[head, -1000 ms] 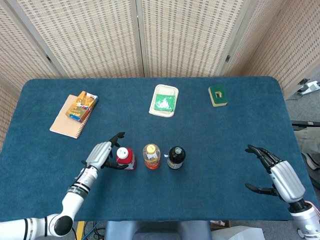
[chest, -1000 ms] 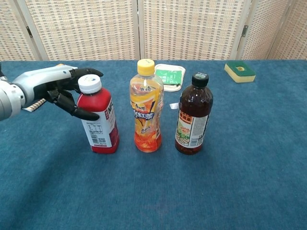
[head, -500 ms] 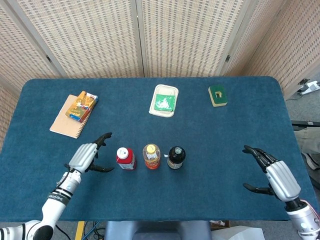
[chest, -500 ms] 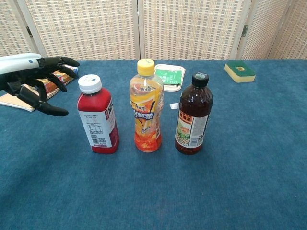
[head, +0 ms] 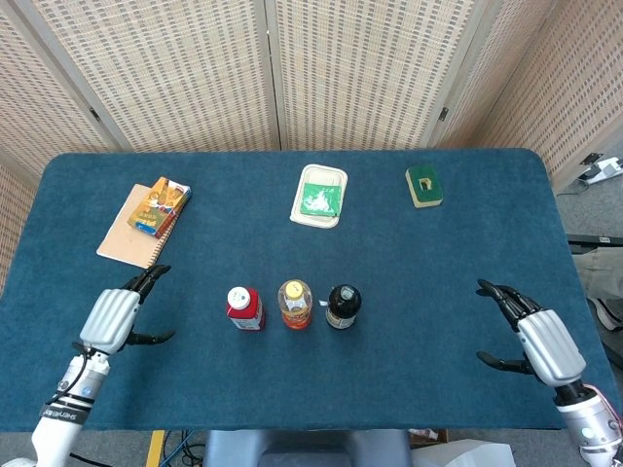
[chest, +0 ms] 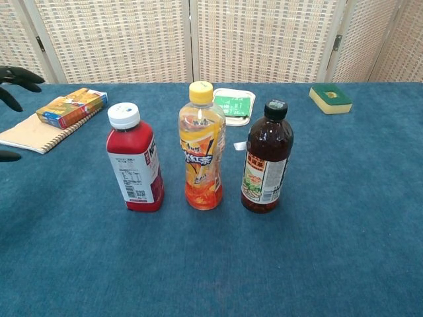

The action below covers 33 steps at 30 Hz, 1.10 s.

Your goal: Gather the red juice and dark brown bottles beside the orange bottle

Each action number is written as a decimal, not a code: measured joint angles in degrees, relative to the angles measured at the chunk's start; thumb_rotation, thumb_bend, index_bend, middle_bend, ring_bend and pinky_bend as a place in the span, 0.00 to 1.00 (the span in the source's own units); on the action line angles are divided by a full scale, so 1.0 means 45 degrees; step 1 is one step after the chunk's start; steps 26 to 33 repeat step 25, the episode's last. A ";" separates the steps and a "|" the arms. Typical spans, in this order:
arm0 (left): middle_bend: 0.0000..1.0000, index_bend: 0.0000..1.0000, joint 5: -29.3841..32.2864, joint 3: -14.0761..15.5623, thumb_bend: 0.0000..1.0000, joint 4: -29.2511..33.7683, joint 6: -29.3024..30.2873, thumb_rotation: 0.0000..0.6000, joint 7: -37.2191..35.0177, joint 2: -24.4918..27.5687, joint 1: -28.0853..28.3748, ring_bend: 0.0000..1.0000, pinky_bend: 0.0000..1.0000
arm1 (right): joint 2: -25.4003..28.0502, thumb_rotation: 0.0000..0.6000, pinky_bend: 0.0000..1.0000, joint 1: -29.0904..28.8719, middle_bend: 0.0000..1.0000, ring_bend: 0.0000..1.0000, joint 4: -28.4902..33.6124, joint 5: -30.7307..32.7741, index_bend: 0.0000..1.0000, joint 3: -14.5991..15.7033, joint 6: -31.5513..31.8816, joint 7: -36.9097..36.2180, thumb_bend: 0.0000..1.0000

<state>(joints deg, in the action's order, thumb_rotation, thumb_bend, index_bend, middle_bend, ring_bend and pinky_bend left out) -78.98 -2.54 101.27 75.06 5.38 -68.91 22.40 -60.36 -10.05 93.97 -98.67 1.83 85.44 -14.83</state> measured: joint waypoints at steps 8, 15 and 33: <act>0.15 0.16 -0.1478 0.0854 0.05 -0.0642 0.1785 1.00 -0.0358 0.0457 -0.1410 0.25 0.52 | 0.0099 1.00 0.34 0.0007 0.26 0.16 0.0290 0.0918 0.13 -0.0104 -0.0737 0.1623 0.00; 0.17 0.18 -0.2259 0.1473 0.05 -0.0940 0.2749 1.00 -0.0476 0.0679 -0.2480 0.25 0.52 | 0.0150 1.00 0.34 0.0036 0.26 0.16 0.0577 0.1677 0.13 -0.0236 -0.1244 0.2486 0.00; 0.18 0.20 -0.2316 0.1327 0.05 -0.1414 0.2453 1.00 -0.0454 0.0560 -0.2646 0.25 0.52 | 0.0362 1.00 0.34 0.0097 0.26 0.16 0.0667 0.2087 0.13 -0.0354 -0.1443 0.2500 0.00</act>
